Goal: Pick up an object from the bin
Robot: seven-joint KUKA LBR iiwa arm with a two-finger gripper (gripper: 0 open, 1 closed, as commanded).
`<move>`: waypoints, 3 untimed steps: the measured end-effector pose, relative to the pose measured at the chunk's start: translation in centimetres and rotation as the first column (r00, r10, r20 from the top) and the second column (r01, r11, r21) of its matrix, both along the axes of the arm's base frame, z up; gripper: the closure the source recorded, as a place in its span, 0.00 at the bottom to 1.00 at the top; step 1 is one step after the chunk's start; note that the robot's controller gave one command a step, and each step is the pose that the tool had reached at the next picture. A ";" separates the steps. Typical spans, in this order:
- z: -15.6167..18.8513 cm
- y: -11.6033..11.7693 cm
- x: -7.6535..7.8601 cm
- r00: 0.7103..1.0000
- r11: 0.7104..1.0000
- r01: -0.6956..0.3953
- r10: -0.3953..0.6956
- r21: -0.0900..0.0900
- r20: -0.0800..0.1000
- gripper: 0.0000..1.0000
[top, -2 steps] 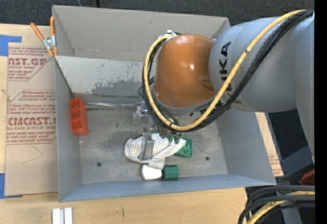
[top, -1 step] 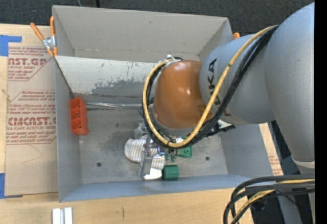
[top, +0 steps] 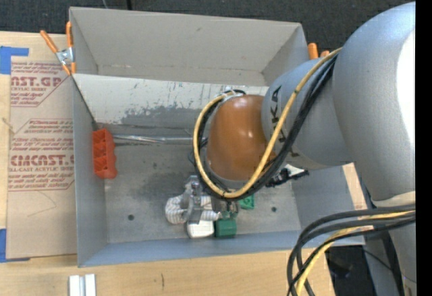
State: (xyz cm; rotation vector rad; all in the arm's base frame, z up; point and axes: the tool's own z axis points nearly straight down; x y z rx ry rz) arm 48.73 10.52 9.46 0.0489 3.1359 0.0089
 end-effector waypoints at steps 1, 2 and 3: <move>0.0 0.0 0.0 1.000 1.000 0.000 0.000 0.000 0.000 1.00; 3.5 0.8 0.4 1.000 1.000 -0.013 0.013 -0.002 -0.007 1.00; 7.0 1.3 1.0 1.000 1.000 -0.026 0.026 0.002 0.006 1.00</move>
Offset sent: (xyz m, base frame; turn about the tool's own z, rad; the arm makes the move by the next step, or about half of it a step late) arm 0.0093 0.0157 0.0660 -0.0220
